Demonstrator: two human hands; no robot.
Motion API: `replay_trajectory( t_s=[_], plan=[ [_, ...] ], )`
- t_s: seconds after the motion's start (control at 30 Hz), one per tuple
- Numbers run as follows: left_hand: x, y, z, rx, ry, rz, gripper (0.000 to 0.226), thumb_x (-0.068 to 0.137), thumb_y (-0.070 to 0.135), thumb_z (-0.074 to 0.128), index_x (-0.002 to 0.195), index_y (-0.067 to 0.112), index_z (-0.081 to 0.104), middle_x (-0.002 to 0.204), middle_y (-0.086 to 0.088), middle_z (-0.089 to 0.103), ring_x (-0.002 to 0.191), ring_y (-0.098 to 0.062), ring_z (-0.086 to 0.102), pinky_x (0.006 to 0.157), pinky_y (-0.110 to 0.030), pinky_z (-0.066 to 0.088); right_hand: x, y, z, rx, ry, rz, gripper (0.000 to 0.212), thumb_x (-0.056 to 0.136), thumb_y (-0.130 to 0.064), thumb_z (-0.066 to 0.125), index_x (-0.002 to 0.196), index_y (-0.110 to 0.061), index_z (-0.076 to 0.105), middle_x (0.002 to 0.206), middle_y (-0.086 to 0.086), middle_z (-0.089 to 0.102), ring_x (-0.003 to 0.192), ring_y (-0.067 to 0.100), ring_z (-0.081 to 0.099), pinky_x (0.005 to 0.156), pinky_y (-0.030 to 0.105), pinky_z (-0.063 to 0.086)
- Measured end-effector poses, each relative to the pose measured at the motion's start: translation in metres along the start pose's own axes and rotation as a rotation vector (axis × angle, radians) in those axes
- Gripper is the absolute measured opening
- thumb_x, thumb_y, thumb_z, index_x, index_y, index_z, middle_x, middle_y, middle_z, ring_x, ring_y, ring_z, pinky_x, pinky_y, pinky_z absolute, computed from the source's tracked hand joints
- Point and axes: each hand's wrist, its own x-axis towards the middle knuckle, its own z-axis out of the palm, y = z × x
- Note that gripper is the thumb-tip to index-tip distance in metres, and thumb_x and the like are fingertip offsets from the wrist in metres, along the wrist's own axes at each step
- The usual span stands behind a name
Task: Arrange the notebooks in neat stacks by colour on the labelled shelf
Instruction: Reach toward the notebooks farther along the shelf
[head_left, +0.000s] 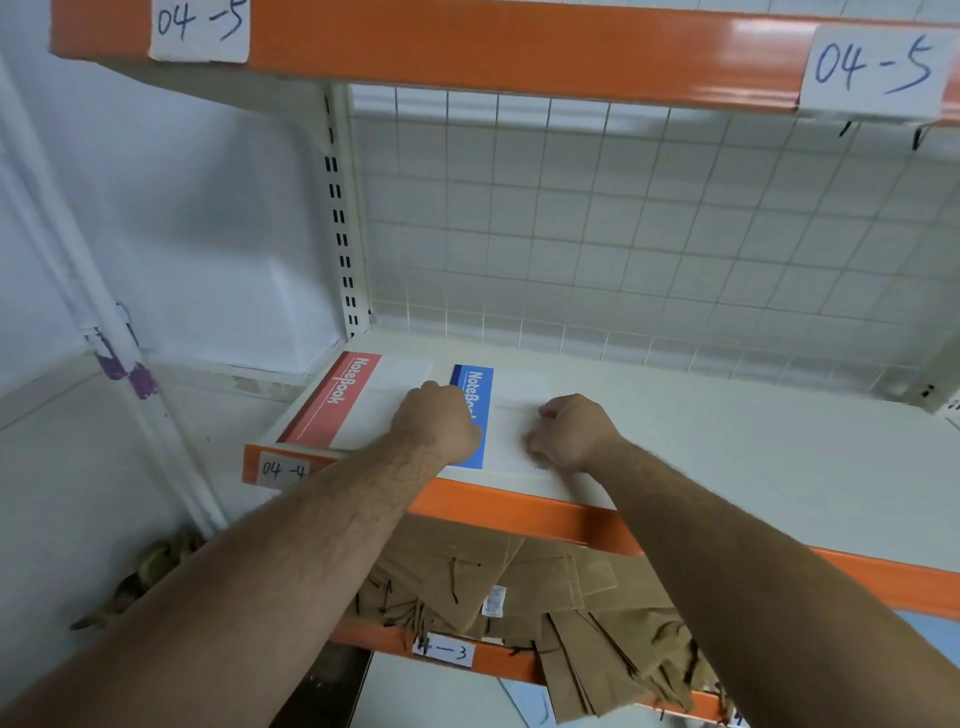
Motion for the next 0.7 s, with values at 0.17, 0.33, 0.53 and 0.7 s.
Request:
replay_trajectory(
  t_s=[0.17,0.33,0.53,0.7],
  plan=[
    [0.006,0.013,-0.013,0.105,0.036,0.214,0.049,0.099,0.049,0.042,0.136,0.02,0.054,0.138,-0.005,0.052,0.128,-0.025,0.042,0.101,-0.038,0.036,-0.013,0.008,-0.008,-0.186,0.144,-0.025,0.065,0.092,-0.056,0.055,0.147,-0.022,0.045,0.15,-0.002,0.046,0.136,0.023,0.042,0.109,0.036,0.038],
    [0.011,0.039,-0.019,0.101,-0.198,0.44,0.059,0.104,0.047,0.027,0.158,0.023,0.022,0.166,0.002,0.016,0.152,-0.02,0.011,0.12,-0.044,0.019,-0.034,0.012,-0.023,-0.507,0.076,0.035,0.075,0.094,-0.072,0.029,0.156,-0.032,0.025,0.166,-0.002,0.011,0.152,0.026,0.01,0.121,0.051,0.015],
    [0.008,0.078,-0.012,0.104,-0.299,0.609,0.064,0.103,0.049,0.02,0.16,0.022,0.007,0.167,0.004,0.001,0.154,-0.019,-0.003,0.123,-0.049,0.006,-0.076,0.038,-0.042,-0.447,0.155,0.214,0.075,0.094,-0.073,0.025,0.157,-0.033,0.022,0.167,-0.001,0.009,0.152,0.026,0.008,0.121,0.053,0.013],
    [-0.011,0.125,-0.006,0.102,-0.312,0.801,0.064,0.103,0.05,0.019,0.16,0.023,0.006,0.167,0.004,0.0,0.154,-0.019,-0.004,0.124,-0.047,0.002,-0.124,0.072,-0.06,-0.376,0.251,0.389,0.073,0.095,-0.072,0.027,0.157,-0.033,0.023,0.166,-0.001,0.013,0.152,0.027,0.013,0.121,0.052,0.015]
  ],
)
